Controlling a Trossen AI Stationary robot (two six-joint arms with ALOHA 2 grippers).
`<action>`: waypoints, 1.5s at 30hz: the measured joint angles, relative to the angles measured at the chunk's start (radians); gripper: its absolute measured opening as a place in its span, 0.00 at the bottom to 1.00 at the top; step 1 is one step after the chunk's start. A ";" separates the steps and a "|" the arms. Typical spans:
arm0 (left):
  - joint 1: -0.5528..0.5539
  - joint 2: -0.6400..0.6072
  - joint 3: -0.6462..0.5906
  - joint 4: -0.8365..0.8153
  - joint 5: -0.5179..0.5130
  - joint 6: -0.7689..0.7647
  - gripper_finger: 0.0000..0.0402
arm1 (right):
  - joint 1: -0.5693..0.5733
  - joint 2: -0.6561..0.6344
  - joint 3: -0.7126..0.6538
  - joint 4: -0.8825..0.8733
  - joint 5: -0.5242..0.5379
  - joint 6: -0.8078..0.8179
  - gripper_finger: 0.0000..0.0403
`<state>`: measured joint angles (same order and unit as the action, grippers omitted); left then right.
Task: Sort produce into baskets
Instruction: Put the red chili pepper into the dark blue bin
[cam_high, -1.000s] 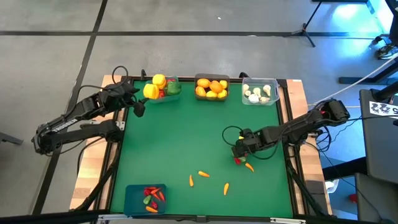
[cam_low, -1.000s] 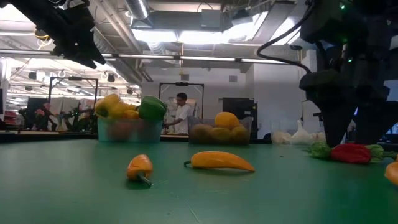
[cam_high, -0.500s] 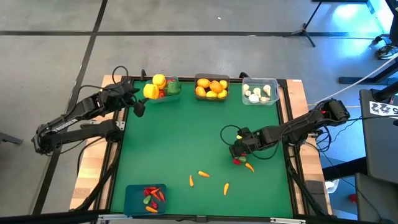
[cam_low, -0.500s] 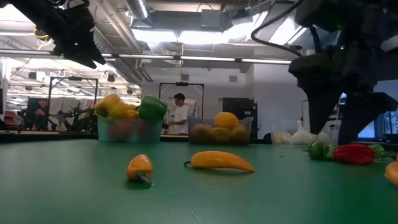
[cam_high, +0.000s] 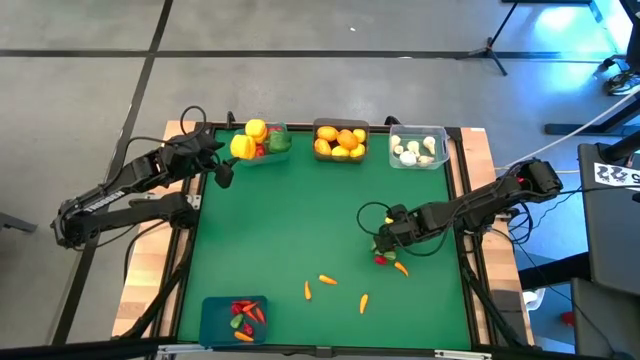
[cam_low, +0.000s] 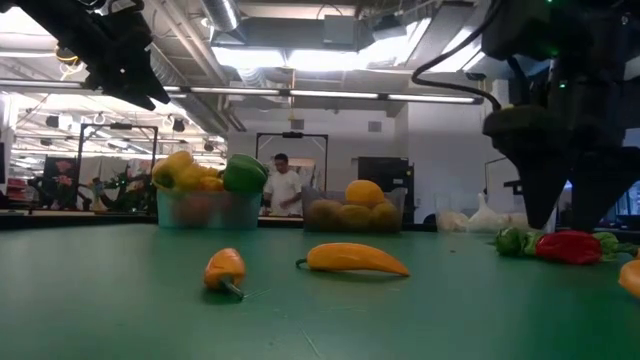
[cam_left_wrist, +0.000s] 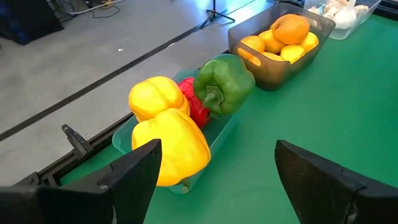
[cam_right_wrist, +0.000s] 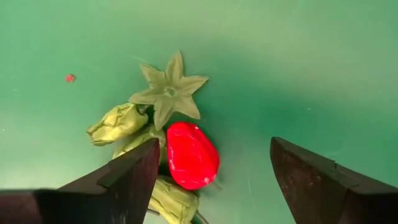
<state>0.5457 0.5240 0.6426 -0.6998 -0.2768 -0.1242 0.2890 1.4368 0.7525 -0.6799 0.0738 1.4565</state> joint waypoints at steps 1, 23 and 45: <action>0.000 0.000 0.000 0.000 0.000 0.000 0.77 | 0.000 0.000 0.000 -0.004 -0.003 0.000 0.75; 0.000 0.000 0.000 -0.015 0.000 0.001 0.77 | 0.078 0.041 -0.005 -0.048 0.002 0.028 0.75; 0.000 0.000 0.000 -0.015 0.000 -0.004 0.77 | 0.077 0.114 -0.003 0.018 0.030 -0.011 0.50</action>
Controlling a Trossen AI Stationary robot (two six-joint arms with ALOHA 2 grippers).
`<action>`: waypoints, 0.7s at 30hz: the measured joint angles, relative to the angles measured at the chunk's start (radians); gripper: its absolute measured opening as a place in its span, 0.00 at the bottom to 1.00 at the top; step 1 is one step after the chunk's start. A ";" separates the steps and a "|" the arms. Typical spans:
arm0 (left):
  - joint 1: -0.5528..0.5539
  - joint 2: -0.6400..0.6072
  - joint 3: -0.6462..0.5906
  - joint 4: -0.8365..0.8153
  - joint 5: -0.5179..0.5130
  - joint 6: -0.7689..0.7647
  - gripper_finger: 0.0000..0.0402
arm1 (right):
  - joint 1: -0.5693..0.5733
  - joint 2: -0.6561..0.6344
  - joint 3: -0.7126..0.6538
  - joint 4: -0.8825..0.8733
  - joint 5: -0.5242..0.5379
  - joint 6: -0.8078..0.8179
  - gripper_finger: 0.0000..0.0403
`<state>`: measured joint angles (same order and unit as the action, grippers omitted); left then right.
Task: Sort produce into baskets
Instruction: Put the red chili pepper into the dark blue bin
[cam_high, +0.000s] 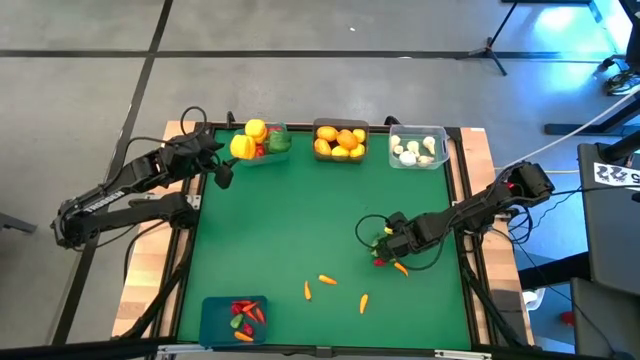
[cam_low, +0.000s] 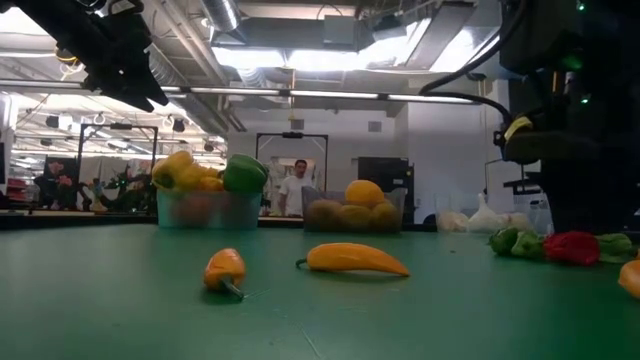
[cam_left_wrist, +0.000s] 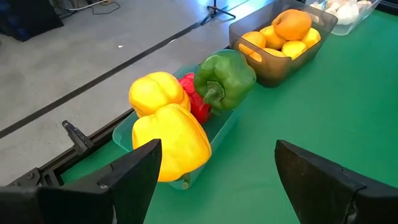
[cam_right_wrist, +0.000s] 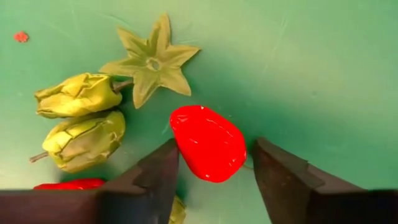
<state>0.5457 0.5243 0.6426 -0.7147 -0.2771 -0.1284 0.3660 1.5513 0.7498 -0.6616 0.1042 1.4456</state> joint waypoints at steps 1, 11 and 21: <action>0.000 0.000 0.000 0.000 0.000 0.000 0.77 | 0.000 0.000 0.000 0.001 -0.002 0.000 0.48; 0.000 0.000 0.000 0.000 0.000 -0.001 0.77 | 0.000 0.006 0.037 0.010 0.017 -0.011 0.20; 0.000 0.000 0.000 0.000 0.000 -0.002 0.77 | 0.000 0.006 0.103 0.024 0.055 -0.013 0.09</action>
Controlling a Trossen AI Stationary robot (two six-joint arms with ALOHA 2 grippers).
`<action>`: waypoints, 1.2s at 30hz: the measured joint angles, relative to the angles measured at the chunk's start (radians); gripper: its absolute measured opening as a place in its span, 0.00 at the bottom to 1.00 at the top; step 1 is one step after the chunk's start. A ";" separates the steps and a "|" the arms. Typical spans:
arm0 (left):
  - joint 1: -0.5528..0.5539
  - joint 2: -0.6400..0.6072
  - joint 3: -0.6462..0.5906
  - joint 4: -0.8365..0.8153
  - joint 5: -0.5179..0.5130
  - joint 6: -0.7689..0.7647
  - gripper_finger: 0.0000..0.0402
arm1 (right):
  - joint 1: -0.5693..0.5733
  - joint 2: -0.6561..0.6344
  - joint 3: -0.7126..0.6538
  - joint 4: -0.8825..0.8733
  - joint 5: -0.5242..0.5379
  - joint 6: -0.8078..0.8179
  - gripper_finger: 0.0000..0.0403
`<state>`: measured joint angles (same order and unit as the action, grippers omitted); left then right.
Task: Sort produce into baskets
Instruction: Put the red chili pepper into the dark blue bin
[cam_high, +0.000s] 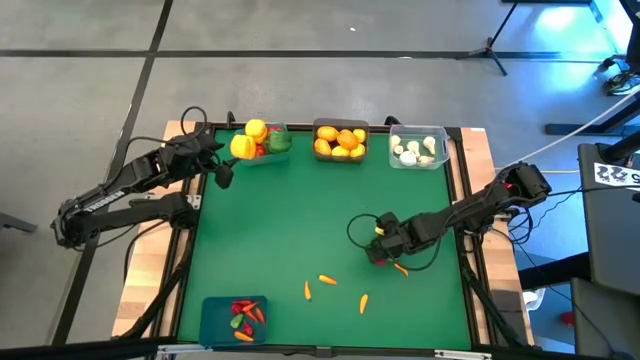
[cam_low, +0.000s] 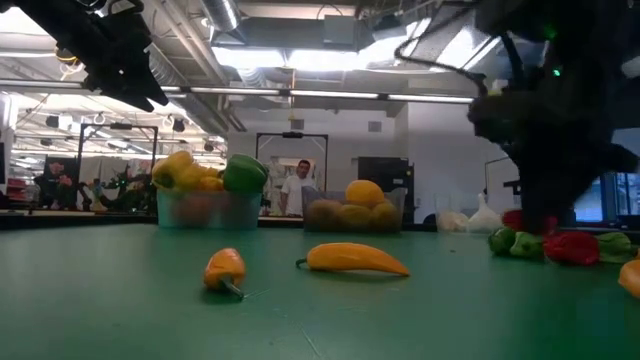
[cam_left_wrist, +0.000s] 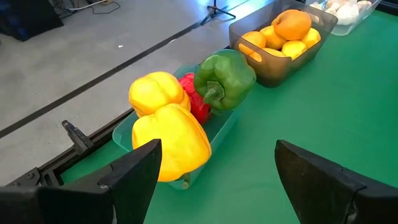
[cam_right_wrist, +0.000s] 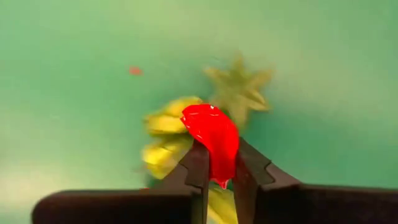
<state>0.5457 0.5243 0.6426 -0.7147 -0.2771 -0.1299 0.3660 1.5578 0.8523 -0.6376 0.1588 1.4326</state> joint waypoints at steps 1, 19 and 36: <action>0.000 0.000 0.000 0.000 0.000 0.000 0.77 | 0.000 0.000 0.015 -0.003 0.014 0.000 0.09; 0.000 0.000 0.000 0.000 0.000 -0.020 0.77 | -0.245 0.193 0.284 0.726 0.047 -0.897 0.11; 0.002 0.000 0.000 0.000 -0.022 -0.005 0.77 | -0.223 0.853 1.120 0.796 -0.604 -1.215 0.11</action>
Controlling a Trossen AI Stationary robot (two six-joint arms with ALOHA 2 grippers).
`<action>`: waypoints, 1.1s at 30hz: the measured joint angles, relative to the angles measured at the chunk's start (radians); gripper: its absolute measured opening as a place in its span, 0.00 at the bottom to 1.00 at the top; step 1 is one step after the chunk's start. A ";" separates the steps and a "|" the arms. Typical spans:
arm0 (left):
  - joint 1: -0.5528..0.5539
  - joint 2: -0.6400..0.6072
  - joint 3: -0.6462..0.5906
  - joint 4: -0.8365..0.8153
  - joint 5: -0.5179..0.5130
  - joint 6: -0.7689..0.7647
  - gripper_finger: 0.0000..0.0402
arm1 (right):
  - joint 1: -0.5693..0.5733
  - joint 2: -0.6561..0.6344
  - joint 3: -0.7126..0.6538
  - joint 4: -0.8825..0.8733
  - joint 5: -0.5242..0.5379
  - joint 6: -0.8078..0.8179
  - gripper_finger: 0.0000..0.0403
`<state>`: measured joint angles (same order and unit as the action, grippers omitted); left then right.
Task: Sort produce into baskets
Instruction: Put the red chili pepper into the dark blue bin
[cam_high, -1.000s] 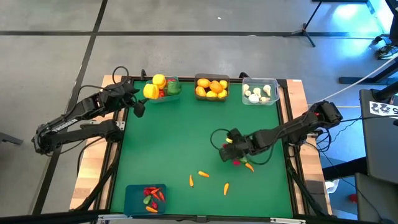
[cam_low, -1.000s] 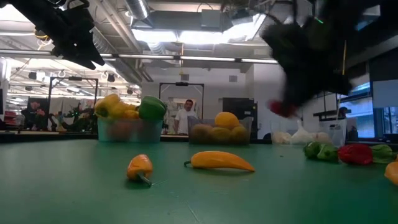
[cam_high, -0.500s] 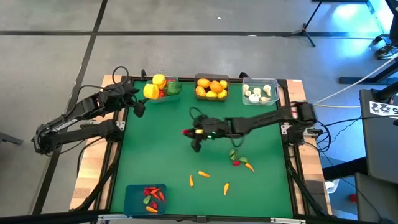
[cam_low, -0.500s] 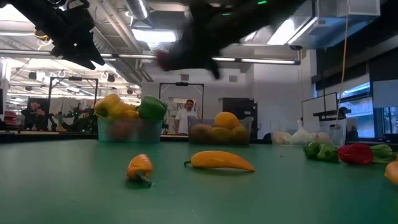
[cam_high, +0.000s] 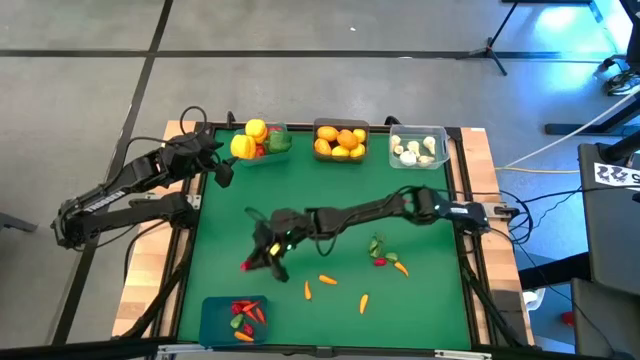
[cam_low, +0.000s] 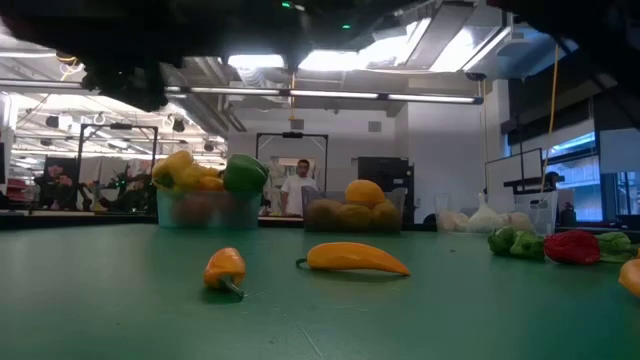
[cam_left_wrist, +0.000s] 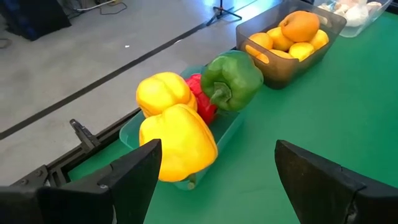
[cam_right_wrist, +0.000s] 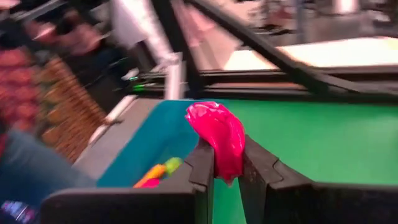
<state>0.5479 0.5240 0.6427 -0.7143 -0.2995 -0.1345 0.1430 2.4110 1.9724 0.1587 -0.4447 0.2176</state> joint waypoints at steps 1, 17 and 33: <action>0.000 0.000 0.000 0.000 -0.002 -0.007 0.77 | 0.011 0.029 0.043 -0.004 -0.027 -0.017 0.11; 0.000 0.000 0.000 -0.006 -0.005 -0.075 0.77 | 0.106 0.160 0.178 -0.060 -0.174 -0.143 0.12; 0.000 0.000 0.000 -0.008 -0.005 -0.099 0.77 | 0.107 0.160 0.178 -0.134 -0.169 -0.169 0.46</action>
<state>0.5476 0.5243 0.6426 -0.7219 -0.3042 -0.2335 0.2497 2.5706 2.1506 0.0246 -0.6135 0.0489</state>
